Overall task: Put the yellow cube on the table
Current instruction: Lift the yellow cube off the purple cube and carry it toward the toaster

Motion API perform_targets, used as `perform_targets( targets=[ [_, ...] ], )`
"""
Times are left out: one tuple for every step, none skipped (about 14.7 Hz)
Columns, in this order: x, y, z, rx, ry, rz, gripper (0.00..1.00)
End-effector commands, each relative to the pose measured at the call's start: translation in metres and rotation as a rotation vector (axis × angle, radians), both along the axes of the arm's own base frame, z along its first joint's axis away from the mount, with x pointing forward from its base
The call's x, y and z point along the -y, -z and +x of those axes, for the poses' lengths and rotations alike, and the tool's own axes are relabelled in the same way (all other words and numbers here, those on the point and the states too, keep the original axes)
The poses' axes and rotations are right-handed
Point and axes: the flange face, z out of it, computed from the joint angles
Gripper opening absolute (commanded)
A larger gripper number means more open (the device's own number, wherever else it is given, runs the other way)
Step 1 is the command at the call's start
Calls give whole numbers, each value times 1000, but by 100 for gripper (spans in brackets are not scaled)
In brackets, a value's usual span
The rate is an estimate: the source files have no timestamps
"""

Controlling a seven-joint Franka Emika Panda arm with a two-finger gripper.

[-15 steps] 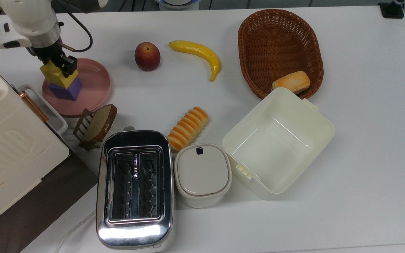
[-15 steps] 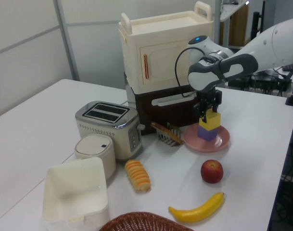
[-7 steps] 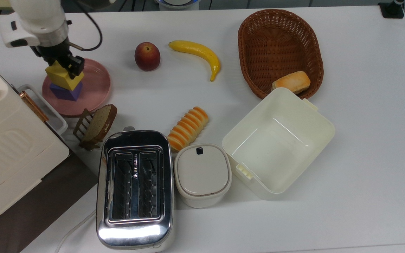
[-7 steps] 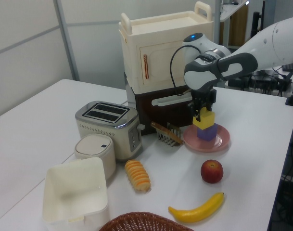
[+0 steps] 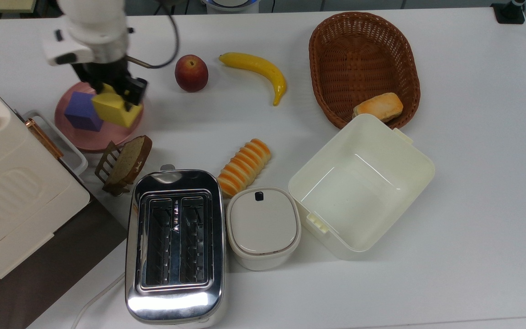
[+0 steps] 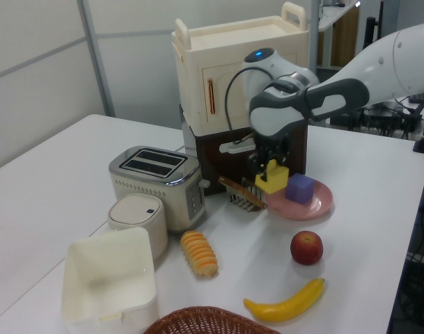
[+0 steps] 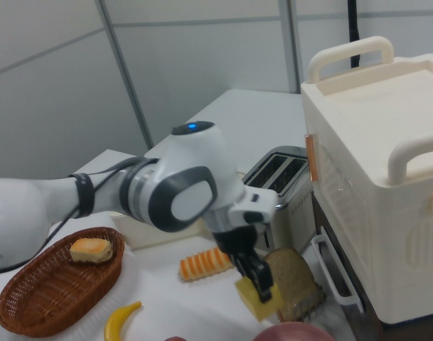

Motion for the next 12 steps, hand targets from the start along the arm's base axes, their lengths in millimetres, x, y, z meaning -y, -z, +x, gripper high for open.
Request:
perform_targets(
  targets=[
    [-65, -1, 1, -15, -12, -9, 21],
    [-73, 1, 2, -25, -19, -10, 21],
    [-84, 4, 2, -36, -34, -8, 21],
    [-88, 7, 3, -43, -41, -9, 21],
    [-89, 9, 3, -46, -44, -8, 21],
    [-98, 10, 4, -47, -58, -8, 21],
    [-105, 11, 4, -51, -70, -8, 21],
    [-111, 11, 4, -54, -77, -9, 21],
    [-123, 12, 4, -58, -89, -11, 21],
    [-132, 15, 3, -70, -101, -11, 21],
    [-143, 17, 3, -81, -118, -12, 21],
    [-152, 17, 3, -83, -131, -13, 21]
  ],
)
